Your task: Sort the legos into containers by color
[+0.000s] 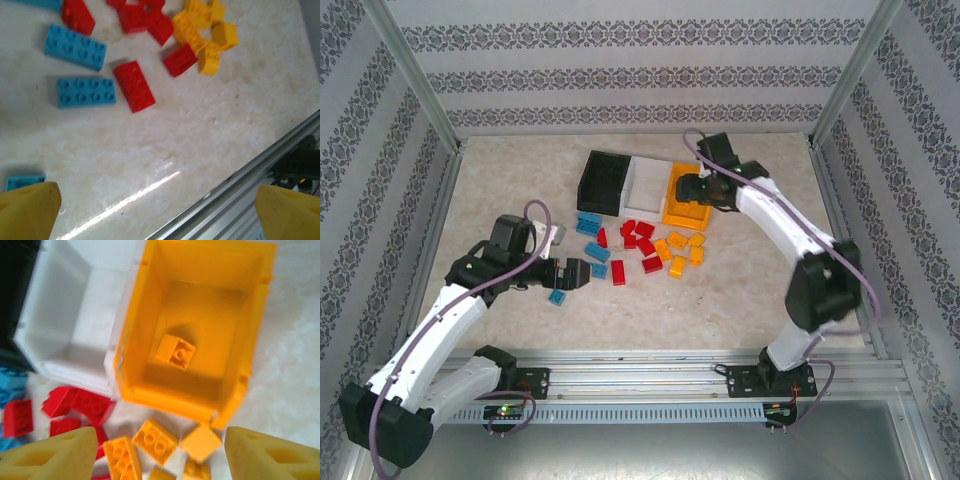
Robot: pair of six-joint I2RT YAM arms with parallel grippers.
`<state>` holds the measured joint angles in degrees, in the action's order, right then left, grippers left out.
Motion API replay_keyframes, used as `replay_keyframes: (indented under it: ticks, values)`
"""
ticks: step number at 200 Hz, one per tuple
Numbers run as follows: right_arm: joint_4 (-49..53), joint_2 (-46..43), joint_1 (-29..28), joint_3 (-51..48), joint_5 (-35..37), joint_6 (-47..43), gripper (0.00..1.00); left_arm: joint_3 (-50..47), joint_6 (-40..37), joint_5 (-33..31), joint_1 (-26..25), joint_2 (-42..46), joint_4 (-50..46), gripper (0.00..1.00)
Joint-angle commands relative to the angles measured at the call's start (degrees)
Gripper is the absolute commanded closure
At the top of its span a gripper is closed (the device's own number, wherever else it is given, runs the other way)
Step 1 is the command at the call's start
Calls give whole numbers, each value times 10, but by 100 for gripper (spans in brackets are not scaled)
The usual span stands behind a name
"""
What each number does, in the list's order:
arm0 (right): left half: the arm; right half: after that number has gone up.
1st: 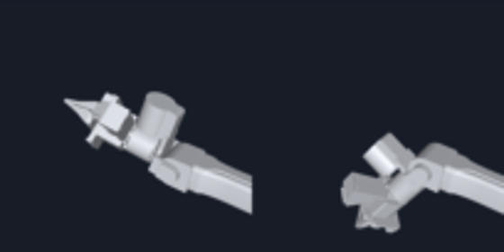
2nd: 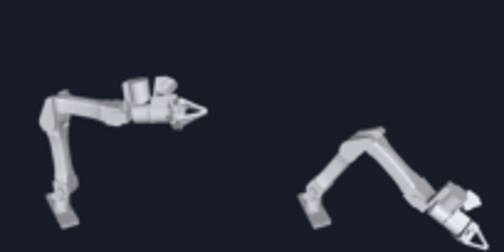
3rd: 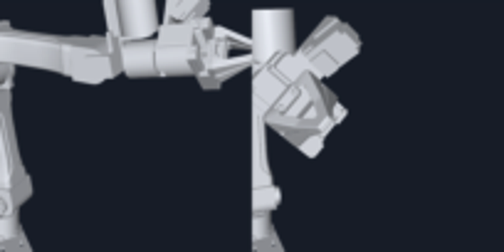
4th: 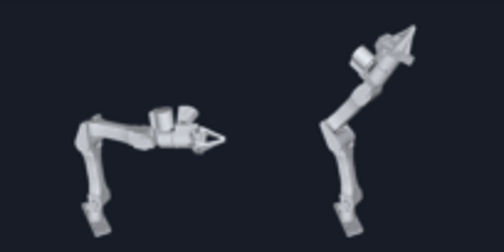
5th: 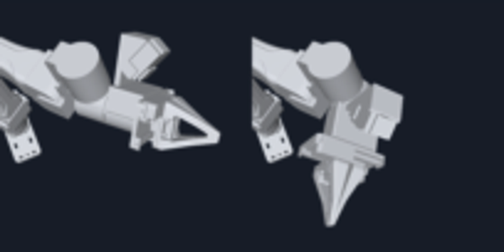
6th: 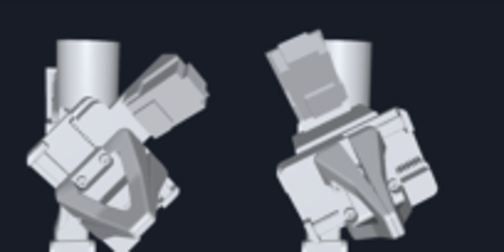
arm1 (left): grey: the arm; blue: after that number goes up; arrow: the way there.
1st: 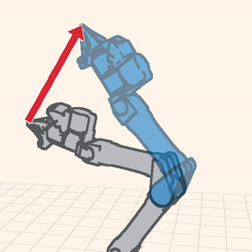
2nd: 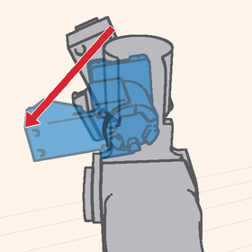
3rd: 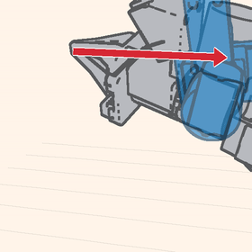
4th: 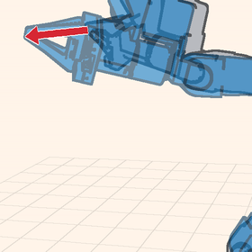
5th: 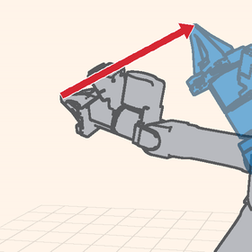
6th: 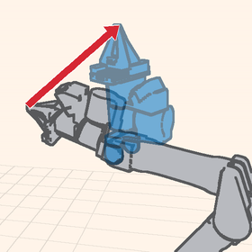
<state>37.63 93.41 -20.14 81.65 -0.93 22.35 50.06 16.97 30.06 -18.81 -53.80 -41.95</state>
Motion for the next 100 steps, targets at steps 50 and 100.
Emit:
replay_keyframes:
  ticks: [50,100]
  values:
    - [-14,-135,-45,-235,-2,36,26,207,-2,23,-11,-161,-1,0]
    - [-34,-113,-59,-277,1,47,27,244,-66,47,-10,-310,97,0]
